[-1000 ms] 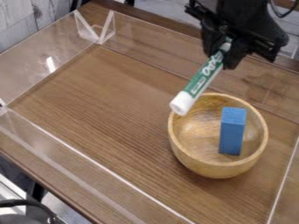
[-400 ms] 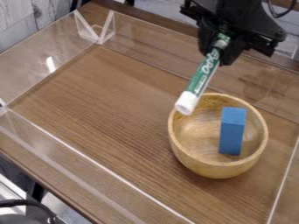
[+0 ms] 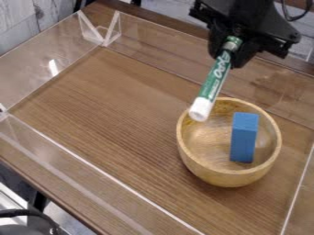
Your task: Put the green marker in the brown bowl
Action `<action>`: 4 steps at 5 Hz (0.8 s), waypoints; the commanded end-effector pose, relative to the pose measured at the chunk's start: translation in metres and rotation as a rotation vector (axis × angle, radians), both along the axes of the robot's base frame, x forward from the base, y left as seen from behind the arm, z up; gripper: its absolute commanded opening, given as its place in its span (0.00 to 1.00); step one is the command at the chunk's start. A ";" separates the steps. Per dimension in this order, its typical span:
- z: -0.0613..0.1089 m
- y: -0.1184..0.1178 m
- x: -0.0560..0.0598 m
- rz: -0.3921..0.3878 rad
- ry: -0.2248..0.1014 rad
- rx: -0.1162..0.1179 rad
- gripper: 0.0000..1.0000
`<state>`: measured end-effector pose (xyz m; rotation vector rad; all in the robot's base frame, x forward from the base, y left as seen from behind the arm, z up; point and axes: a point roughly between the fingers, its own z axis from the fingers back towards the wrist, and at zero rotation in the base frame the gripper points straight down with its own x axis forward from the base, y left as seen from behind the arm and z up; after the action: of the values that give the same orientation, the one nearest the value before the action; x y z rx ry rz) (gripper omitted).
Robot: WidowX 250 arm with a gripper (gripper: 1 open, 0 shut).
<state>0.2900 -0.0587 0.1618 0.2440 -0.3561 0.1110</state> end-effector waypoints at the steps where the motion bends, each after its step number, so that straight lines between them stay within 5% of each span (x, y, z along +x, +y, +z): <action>1: 0.016 -0.002 0.008 0.028 -0.069 -0.010 0.00; 4: 0.007 0.001 0.009 0.078 -0.091 0.013 0.00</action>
<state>0.2957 -0.0557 0.1583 0.2776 -0.4004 0.2001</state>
